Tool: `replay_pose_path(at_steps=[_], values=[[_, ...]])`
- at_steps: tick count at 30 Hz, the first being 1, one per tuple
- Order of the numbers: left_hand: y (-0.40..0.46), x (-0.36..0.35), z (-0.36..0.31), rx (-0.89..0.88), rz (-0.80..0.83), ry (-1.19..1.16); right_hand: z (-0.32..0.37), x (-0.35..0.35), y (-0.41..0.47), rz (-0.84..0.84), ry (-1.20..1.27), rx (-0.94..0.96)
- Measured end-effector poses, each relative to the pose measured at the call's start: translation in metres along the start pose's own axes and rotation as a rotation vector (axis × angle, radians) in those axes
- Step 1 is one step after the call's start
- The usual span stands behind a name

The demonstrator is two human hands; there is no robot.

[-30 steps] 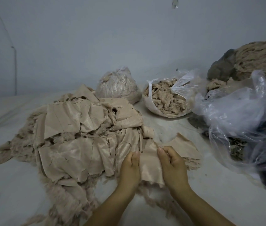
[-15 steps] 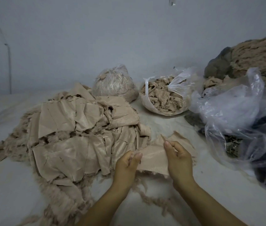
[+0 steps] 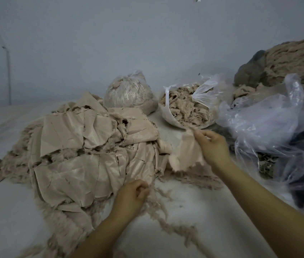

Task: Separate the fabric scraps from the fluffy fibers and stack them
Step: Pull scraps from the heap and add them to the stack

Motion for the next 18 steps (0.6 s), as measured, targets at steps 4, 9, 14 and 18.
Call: replay_pose_path(at_steps=[4, 9, 14, 18], values=[[0.000, 0.007, 0.002, -0.059, -0.039, 0.346, -0.032, 0.006, 0.013, 0.072, -0.160, -0.061], [0.002, 0.003, 0.007, -0.105, -0.004, 0.438, -0.058, 0.017, -0.003, 0.016, -0.739, -0.012], [0.003, 0.022, -0.032, -0.268, -0.100, 0.241, -0.009, -0.037, -0.057, 0.216, -0.451, 0.299], [-0.006, 0.026, -0.065, -0.533, 0.047, 0.269, -0.011, -0.109, -0.090, 0.461, -0.536, 0.322]])
Point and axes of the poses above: each hand's wrist, its own y-axis towards the middle knuckle, its own x-axis out of the back of the hand, z = x × y, the point moved 10 cm from there along y, towards the middle knuckle, and after that the axes turned 14 degrees about -y, right-handed, at the moved point
